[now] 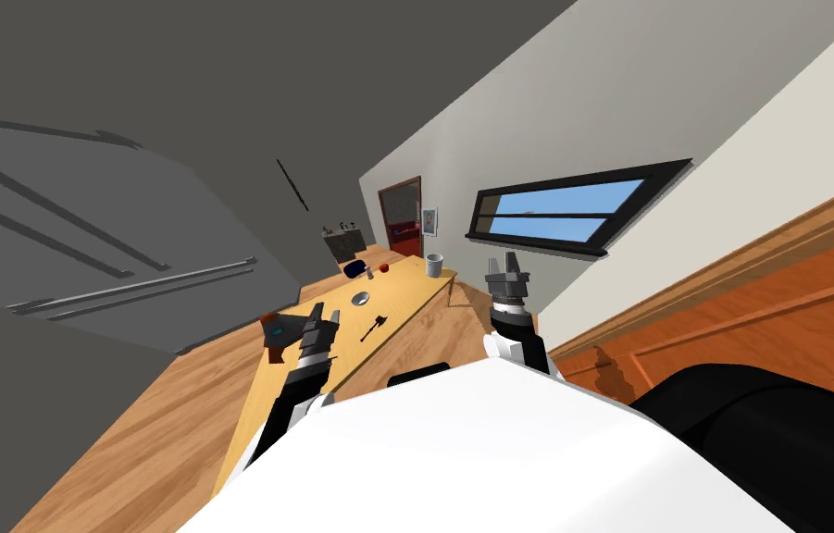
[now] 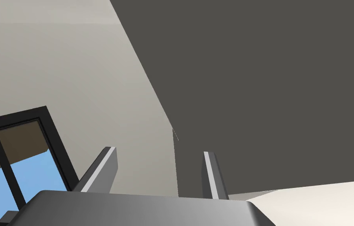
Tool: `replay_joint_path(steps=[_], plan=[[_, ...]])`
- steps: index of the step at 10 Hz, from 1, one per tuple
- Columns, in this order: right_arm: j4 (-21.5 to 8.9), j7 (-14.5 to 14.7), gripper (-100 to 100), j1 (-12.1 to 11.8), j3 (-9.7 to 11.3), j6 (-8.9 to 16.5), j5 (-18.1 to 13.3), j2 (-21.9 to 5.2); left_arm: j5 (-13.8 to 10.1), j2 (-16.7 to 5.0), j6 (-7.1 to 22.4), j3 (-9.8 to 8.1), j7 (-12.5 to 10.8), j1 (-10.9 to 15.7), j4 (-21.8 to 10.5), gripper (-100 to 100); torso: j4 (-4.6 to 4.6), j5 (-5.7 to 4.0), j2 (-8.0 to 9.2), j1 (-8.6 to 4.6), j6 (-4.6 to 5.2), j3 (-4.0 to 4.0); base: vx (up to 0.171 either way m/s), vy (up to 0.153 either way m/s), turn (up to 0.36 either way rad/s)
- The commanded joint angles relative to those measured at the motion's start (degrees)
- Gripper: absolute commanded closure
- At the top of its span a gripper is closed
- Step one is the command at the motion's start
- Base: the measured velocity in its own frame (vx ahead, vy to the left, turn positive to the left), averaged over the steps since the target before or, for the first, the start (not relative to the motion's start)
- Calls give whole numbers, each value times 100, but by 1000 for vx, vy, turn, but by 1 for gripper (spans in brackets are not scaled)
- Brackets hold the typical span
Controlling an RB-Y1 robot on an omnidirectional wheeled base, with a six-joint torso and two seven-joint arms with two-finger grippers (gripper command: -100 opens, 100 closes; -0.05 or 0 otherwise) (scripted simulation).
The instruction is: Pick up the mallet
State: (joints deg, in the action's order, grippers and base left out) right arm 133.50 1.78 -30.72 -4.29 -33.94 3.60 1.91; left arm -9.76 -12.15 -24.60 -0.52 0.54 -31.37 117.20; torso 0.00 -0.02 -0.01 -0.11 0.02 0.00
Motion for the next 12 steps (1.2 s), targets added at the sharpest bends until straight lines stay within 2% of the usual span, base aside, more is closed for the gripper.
replay_joint_path(steps=[1,3,4,6,7,9,10,11,12], plan=[[0,0,0,0,0,0,0,0,-148,-78,138,-54,-75,17,-169,-100,0,0,0,0,0,0,7,-22,-67],[0,0,0,0,0,0,0,0,-530,-279,427,-135,-274,-82,-564,-100,0,1,-4,5,-1,-2,16,-26,-193],[0,0,0,0,0,0,0,0,-576,-279,427,-135,-274,-82,-596,-100,-1,1,-3,4,-2,-2,10,-17,-102],[0,0,0,0,0,0,0,0,-945,-482,737,-206,-480,-179,-1012,-100,0,0,-2,5,0,-1,16,-25,-252],[0,0,0,0,0,0,0,0,-1035,-482,737,-206,-480,-179,-1030,-100,-1,0,-4,5,-1,-2,17,-15,-61],[0,0,0,-1,-1,0,0,0,-1421,-691,1064,-263,-690,-270,-1395,-100,0,1,-5,6,-2,-2,27,-21,-232],[0,0,0,-1,0,0,0,0,-1514,-691,1064,-263,-690,-270,-1456,-100,-1,1,-7,5,-1,-4,21,-15,-82],[0,0,0,-2,-1,0,0,0,-1714,-799,1228,-285,-794,-313,-1663,-100,-1,0,-6,7,-5,-3,24,-17,-149],[0,0,0,-1,-1,0,0,0,-1759,-799,1232,-285,-794,-313,-1663,-100,-1,0,-5,6,-3,-3,18,-8,-81]])
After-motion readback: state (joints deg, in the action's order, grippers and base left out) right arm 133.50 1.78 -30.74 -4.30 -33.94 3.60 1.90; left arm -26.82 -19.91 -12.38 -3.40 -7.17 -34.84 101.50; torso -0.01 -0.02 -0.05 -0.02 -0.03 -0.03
